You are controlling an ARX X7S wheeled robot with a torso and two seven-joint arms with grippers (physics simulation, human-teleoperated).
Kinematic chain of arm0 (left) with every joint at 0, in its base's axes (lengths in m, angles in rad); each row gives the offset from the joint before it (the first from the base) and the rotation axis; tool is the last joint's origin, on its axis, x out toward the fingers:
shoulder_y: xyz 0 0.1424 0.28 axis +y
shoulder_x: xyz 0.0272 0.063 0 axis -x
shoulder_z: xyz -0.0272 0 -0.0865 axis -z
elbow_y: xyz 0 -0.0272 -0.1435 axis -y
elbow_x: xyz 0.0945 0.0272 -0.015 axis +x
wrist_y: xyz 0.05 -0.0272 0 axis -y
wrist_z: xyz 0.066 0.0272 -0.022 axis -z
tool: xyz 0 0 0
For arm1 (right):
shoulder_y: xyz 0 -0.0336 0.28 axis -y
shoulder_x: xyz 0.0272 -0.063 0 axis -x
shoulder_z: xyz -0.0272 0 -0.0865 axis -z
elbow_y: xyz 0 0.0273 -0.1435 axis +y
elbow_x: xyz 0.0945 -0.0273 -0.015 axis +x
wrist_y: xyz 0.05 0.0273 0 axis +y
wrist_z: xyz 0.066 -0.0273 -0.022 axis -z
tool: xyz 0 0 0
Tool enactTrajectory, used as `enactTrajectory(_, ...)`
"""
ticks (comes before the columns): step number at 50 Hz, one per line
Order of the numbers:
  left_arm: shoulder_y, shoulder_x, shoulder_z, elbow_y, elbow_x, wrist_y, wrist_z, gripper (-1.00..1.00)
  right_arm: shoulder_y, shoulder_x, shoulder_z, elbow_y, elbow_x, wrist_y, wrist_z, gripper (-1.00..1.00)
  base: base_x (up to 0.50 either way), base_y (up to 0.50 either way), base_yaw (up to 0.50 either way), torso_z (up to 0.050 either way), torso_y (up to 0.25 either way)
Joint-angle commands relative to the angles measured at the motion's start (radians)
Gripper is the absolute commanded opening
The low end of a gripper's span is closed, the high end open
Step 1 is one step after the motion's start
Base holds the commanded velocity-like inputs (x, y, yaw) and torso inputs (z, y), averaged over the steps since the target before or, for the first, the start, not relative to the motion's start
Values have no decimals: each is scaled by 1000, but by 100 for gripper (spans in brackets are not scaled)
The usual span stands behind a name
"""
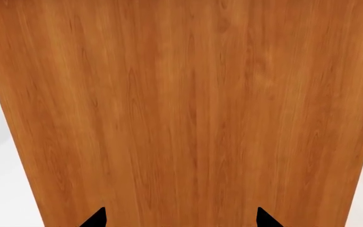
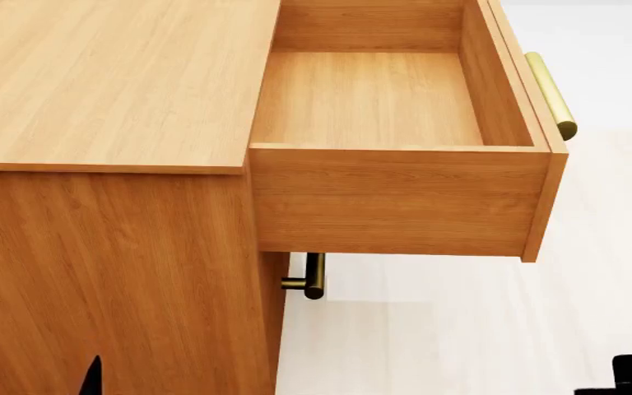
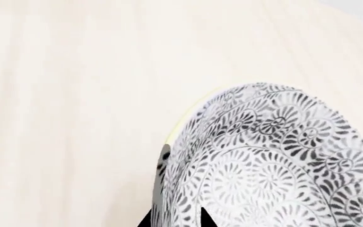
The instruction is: Put the bowl on top of the cabinet.
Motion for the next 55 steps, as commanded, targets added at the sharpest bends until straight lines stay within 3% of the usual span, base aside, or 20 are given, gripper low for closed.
enactTrajectory(1, 4, -3, 3, -13, 0, 13, 0, 100, 2, -3, -9, 20, -10, -33, -15, -100, 0, 0, 0, 0, 0)
enactTrajectory(16, 16, -11, 0, -13, -4, 22, -2, 100, -35, 38, 76, -160, 49, 54, 72, -100, 0, 0, 0, 0, 0)
enactTrajectory(25, 18, -13, 11, -7, 2, 21, -9, 100, 54, 147, 160, -513, 157, 348, 163, -100, 0, 0, 0, 0, 0)
enactTrajectory(35, 26, -23, 5, 13, -5, 18, -14, 100, 203, 182, 240, -722, 257, 624, 244, -100, 0, 0, 0, 0, 1)
enactTrajectory(44, 29, -28, 5, 12, -10, 24, -12, 100, 331, 188, 219, -744, 295, 709, 266, -100, 0, 0, 0, 0, 0)
enactTrajectory(55, 19, -39, -3, 44, -23, -6, -27, 100, 577, 228, 77, -671, 469, 721, 378, -100, 0, 0, 0, 0, 0)
